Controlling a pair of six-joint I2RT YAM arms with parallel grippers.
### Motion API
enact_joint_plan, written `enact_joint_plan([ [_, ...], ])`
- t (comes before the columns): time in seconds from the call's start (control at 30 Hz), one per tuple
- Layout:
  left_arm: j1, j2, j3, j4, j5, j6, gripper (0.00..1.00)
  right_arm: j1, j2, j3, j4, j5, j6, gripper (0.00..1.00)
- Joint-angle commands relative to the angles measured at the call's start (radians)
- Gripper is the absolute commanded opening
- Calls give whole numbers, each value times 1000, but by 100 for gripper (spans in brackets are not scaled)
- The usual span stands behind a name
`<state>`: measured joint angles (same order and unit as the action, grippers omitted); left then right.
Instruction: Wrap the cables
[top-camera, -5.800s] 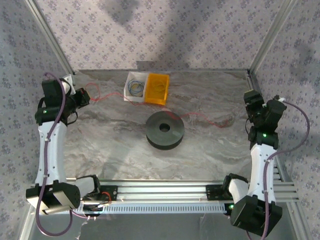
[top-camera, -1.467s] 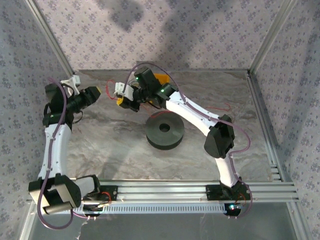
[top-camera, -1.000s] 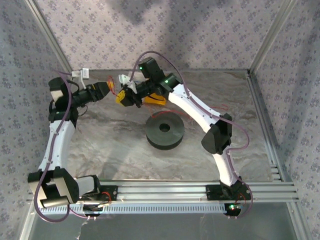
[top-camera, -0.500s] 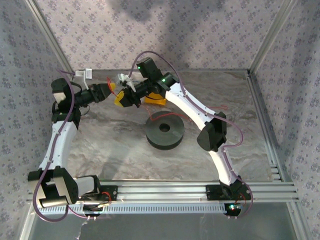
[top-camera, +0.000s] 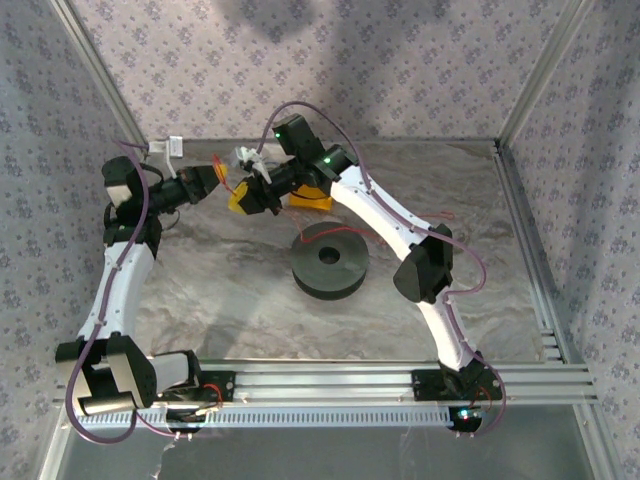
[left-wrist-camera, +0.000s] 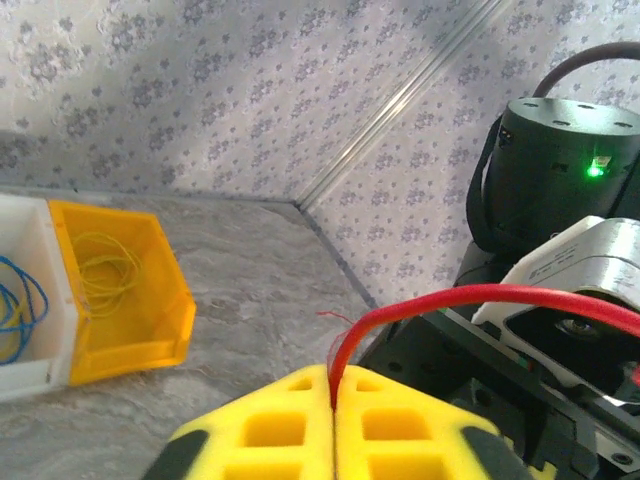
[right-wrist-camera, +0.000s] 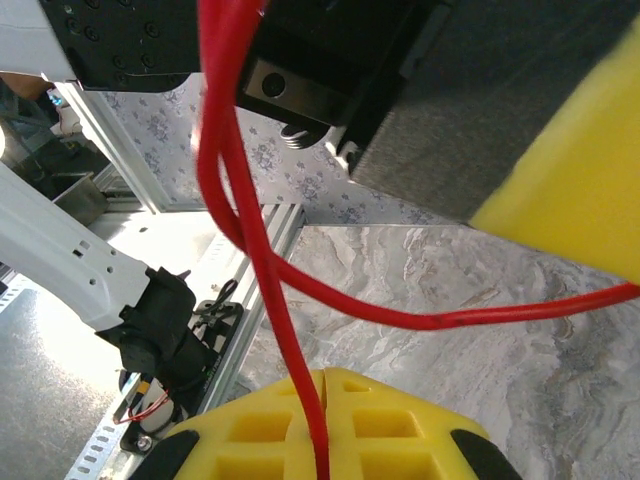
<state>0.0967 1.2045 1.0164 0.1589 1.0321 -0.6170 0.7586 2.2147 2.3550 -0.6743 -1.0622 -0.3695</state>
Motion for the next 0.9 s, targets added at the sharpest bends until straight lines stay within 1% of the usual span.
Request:
enact_joint_plan([
  [0.0,-3,-3,21,-15,-7,37,0,-5,9,41,-22,-6,15,0],
  [0.17,5,-11,56,-142,-25,124,0,-13,0,46,-44,24,13,0],
  [0.23,11,-14,81,-220,-43,180,0,-17,-5,45,-57,40,11,0],
  [0.43,18,-11,195,-561,-159,421,0,-34,-32,41,-80,74,6,0],
  [0.53,18,-4,234,-676,-238,502,0,-40,-45,35,-87,93,-2,0],
  [0.7,18,19,290,-818,-417,568,0,-48,-78,5,-85,134,-15,0],
  [0.87,17,42,334,-924,-605,628,0,-50,-114,-26,-94,255,-42,0],
])
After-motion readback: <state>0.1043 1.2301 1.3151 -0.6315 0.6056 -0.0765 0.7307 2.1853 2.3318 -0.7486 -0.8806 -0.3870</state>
